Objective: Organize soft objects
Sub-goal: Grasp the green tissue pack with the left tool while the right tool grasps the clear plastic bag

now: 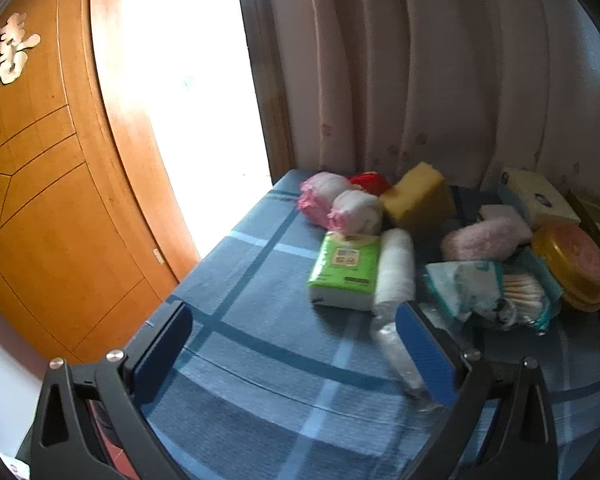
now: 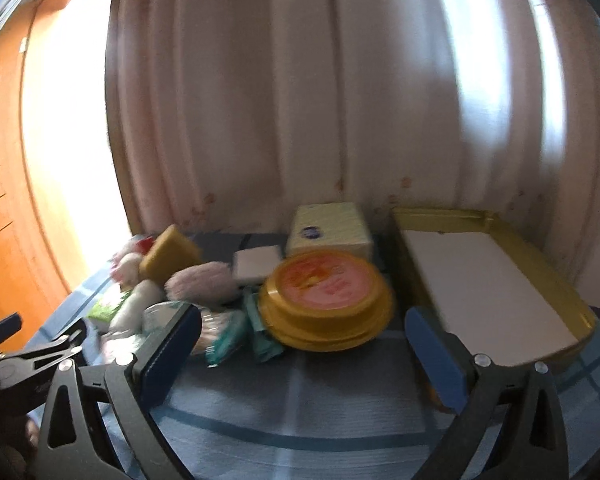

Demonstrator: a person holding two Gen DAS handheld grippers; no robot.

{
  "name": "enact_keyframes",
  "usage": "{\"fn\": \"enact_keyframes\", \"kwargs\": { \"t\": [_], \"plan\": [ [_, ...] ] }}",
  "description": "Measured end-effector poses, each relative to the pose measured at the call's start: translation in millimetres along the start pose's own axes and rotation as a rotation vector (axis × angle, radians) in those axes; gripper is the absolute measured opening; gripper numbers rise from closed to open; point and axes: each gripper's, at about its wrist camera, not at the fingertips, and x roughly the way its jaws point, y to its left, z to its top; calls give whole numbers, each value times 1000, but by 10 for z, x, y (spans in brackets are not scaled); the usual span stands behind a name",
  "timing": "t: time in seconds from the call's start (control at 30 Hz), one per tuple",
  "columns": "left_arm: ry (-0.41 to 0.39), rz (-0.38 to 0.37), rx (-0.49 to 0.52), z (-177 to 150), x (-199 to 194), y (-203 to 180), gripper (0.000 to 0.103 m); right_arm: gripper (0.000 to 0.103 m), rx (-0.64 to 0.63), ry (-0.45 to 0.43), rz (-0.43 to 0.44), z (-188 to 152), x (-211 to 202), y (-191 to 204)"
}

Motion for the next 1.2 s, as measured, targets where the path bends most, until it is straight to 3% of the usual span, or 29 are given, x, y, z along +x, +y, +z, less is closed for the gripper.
{"fn": "enact_keyframes", "kwargs": {
  "t": [0.07, 0.13, 0.2, 0.37, 0.63, 0.7, 0.8, 0.83, 0.93, 1.0, 1.2],
  "plan": [
    [5, 10, 5, 1, 25, 47, 103, 101, -21, 43, 78, -1, 73, 119],
    [4, 10, 10, 0, 40, 122, 103, 88, -36, 89, 135, -41, 138, 200],
    [-2, 37, 4, 4, 55, 226, 103, 81, -53, 146, 191, -87, 226, 295],
    [-14, 84, 22, -6, 76, 412, 103, 81, -55, 293, 374, -214, 445, 590],
    [-6, 137, -30, 17, 131, 804, 103, 81, -169, 432, 462, -369, 853, 1261],
    [3, 119, -40, 24, 137, 854, 103, 78, -228, 411, 417, -399, 859, 1387],
    [5, 103, -38, 34, 153, 862, 103, 51, -269, 412, 424, -462, 824, 1435],
    [5, 97, -34, 44, 172, 853, 103, 48, -277, 410, 425, -495, 786, 1414],
    [15, 67, -31, 83, 204, 772, 103, 45, -215, 414, 485, -533, 650, 1200],
    [22, 33, -33, 107, 195, 723, 102, 45, -193, 362, 496, -544, 491, 1023],
    [19, -76, 19, 181, 254, 365, 86, 45, -174, 161, 337, -550, 172, 548]
  ]
}}
